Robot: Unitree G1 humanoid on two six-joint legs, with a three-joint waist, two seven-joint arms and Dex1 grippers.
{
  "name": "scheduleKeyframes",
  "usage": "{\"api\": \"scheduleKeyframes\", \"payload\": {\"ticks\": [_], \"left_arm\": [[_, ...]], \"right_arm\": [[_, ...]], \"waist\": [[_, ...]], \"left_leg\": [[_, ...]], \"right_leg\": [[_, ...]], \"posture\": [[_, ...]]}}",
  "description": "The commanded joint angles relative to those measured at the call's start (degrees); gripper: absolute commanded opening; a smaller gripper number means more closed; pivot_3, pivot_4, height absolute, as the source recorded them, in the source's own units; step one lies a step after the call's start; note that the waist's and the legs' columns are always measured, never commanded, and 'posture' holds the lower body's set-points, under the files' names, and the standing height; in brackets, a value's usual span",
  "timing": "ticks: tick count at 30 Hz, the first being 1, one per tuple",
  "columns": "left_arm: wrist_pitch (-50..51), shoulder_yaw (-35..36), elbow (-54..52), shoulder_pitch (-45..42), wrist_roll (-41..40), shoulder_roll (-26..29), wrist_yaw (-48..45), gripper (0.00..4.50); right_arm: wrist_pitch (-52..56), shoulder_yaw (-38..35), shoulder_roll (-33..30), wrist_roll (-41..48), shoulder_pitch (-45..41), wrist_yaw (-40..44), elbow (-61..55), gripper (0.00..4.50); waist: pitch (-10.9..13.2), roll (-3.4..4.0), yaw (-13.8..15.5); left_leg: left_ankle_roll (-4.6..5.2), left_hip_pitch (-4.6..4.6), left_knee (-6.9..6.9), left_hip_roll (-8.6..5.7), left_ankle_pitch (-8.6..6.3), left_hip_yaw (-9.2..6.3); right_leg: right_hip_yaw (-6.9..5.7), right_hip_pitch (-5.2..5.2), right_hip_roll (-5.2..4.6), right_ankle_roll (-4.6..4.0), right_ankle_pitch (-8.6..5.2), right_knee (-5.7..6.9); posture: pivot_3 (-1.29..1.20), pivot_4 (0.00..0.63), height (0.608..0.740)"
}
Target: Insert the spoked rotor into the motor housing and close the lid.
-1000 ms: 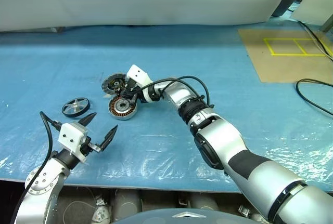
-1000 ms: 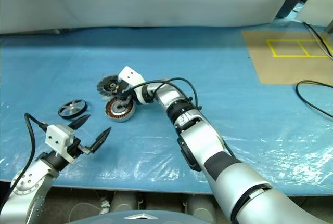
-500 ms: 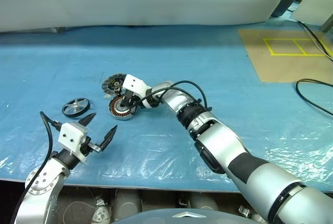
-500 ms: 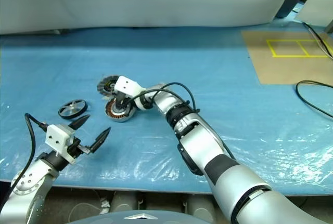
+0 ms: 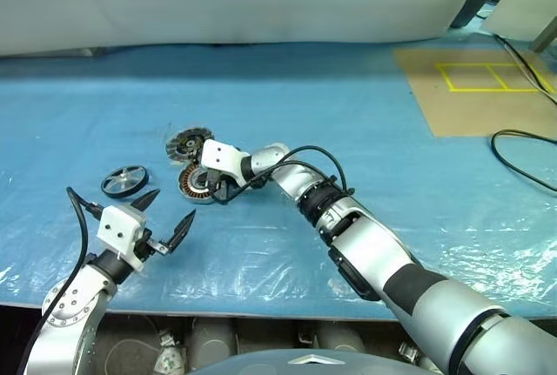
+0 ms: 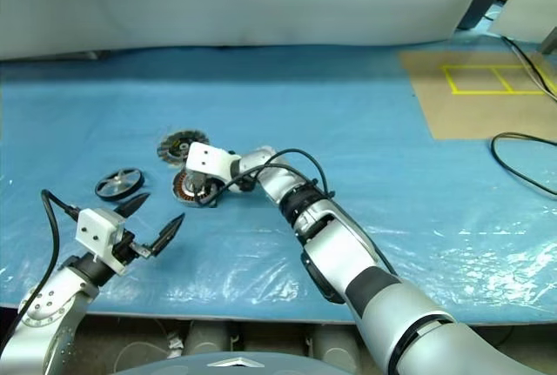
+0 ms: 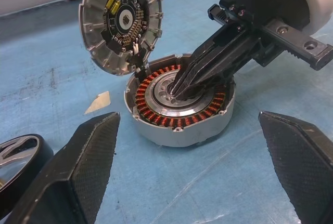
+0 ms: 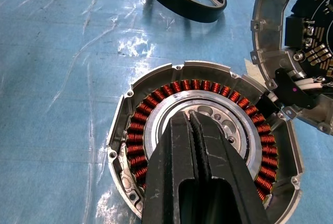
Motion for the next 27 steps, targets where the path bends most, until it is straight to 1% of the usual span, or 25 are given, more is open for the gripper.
{"api": "scheduleKeyframes", "payload": {"ticks": [1, 3, 7, 11, 15, 17, 21, 24, 27], "left_arm": [[-0.6, 0.4, -1.0, 0.0, 0.2, 0.5, 0.0, 4.5], [-0.7, 0.5, -0.8, -0.2, 0.1, 0.6, -0.1, 4.5], [-1.3, 1.9, -0.6, -0.5, -0.6, 0.9, -0.5, 4.5], [-1.5, 5.8, 0.6, -1.2, -2.9, 3.0, -2.2, 4.5], [0.0, 8.9, 3.6, -2.7, -5.5, 8.1, -7.0, 4.5], [0.6, 9.4, 5.0, -3.9, -6.5, 10.2, -9.0, 4.5], [3.0, 10.7, 11.2, -8.1, -7.9, 17.0, -15.2, 4.5], [4.9, 11.6, 19.1, -13.4, -9.2, 22.4, -20.2, 4.5], [5.9, 10.1, 29.0, -19.0, -8.4, 27.8, -26.5, 4.5]], "right_arm": [[3.8, 1.6, 3.8, -1.3, 2.3, 0.5, 2.1, 0.02], [5.0, -1.0, 4.6, 1.4, 1.7, 0.9, 1.8, 0.02], [0.7, -5.0, 4.4, 5.2, 0.9, 0.4, -0.2, 0.02], [-3.8, -7.2, 2.0, 8.6, 1.6, 4.6, -3.7, 0.02], [-2.7, -7.6, -0.8, 10.8, 4.3, 9.9, -9.0, 0.02], [-1.5, -7.3, -1.6, 11.3, 6.1, 11.2, -12.2, 0.02], [-0.6, -5.9, -3.1, 11.1, 10.5, 12.6, -18.6, 0.02], [4.1, -5.5, -3.9, 12.0, 12.5, 13.6, -23.2, 0.02], [7.0, -5.0, -4.8, 12.3, 14.1, 13.7, -27.0, 0.02]], "waist": [[0.0, 0.01, 0.0], [0.0, 0.04, 0.2], [0.0, 0.05, 0.5], [0.0, 0.01, 0.5], [0.0, -0.01, 0.5], [0.0, -0.02, 0.6], [0.0, -0.05, 0.8], [0.0, -0.06, 0.7], [0.0, -0.13, 0.6]], "left_leg": [[0.0, 0.0, 0.0, -0.01, 0.0, 0.0], [0.01, 0.02, 0.0, -0.01, -0.01, 0.0], [0.03, -0.01, 0.03, 0.0, -0.01, 0.02], [0.03, -0.14, 0.06, 0.01, -0.01, 0.02], [0.04, -0.15, 0.04, 0.0, -0.01, 0.01], [0.05, -0.18, 0.03, -0.01, -0.02, 0.01], [0.05, -0.18, 0.04, -0.01, -0.01, 0.0], [0.04, -0.15, 0.06, -0.01, 0.0, 0.0], [-0.05, -0.13, 0.07, -0.02, 0.07, -0.02]], "right_leg": [[0.0, 0.01, -0.01, 0.0, 0.0, 0.0], [0.0, 0.03, -0.01, 0.0, 0.0, 0.0], [0.0, 0.02, -0.01, 0.0, 0.0, 0.0], [-0.03, -0.07, 0.01, 0.0, 0.0, 0.0], [-0.04, -0.07, 0.01, 0.01, 0.01, -0.01], [-0.05, -0.08, 0.0, 0.01, 0.01, -0.02], [-0.11, -0.07, 0.0, 0.01, 0.01, 0.01], [-0.11, -0.07, 0.01, 0.01, 0.01, 0.03], [-0.09, -0.06, 0.01, 0.02, 0.01, 0.04]], "posture": [[0.0, 0.15, 0.74], [0.0, 0.15, 0.74], [0.0, 0.15, 0.74], [0.0, 0.15, 0.74], [0.0, 0.15, 0.74], [0.0, 0.15, 0.74], [0.0, 0.15, 0.74], [0.0, 0.15, 0.74], [0.0, 0.15, 0.74]]}}
